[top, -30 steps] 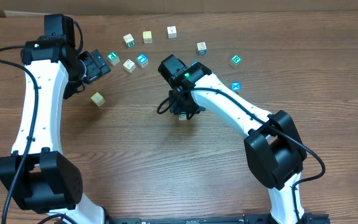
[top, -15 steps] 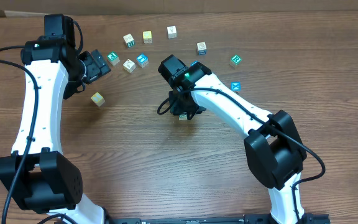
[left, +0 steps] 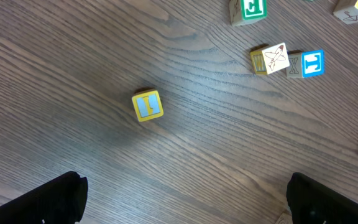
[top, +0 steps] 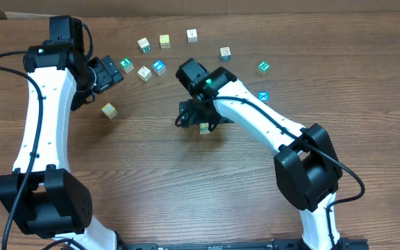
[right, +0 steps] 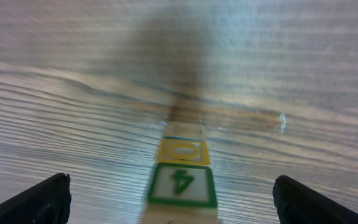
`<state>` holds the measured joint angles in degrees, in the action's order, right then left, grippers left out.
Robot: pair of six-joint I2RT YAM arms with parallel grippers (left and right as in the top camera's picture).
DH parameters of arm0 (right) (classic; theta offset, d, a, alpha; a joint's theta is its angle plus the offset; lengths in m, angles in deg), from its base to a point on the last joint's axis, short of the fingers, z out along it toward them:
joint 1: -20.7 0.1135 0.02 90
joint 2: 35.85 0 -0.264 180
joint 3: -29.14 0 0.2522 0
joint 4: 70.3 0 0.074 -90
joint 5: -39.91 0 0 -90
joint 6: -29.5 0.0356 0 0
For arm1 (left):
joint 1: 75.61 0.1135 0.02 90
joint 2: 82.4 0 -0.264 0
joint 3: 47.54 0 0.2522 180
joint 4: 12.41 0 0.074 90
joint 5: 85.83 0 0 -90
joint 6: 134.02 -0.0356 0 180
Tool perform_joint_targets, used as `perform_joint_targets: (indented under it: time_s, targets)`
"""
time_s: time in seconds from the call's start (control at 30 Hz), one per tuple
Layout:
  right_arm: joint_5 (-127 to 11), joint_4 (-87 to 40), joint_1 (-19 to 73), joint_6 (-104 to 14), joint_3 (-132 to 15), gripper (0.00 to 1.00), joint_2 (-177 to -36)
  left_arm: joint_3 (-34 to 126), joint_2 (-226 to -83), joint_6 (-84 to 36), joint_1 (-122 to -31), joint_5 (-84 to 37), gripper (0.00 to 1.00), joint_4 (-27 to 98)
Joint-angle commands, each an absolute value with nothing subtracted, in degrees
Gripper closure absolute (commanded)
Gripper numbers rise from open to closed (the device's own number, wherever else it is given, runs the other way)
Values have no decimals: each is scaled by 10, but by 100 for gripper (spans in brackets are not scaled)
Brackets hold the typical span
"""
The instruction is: Form a tower
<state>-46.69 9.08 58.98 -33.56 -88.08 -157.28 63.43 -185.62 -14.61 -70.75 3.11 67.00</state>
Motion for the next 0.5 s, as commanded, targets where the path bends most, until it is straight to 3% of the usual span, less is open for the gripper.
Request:
perform_joint_targets:
  time_s: [0.0,0.27,0.47]
  targets:
    - [-462,113,588,-355,-964,0,-1567,635,-1863,-157,-711,35,1,672]
    - [-423,237,538,-355,-1128,0,-1567,635,-1863,-157,-711,35,0,671]
    - [-422,279,427,-355,-1155,0,-1567,635,-1863,-157,-711,35,0,671]
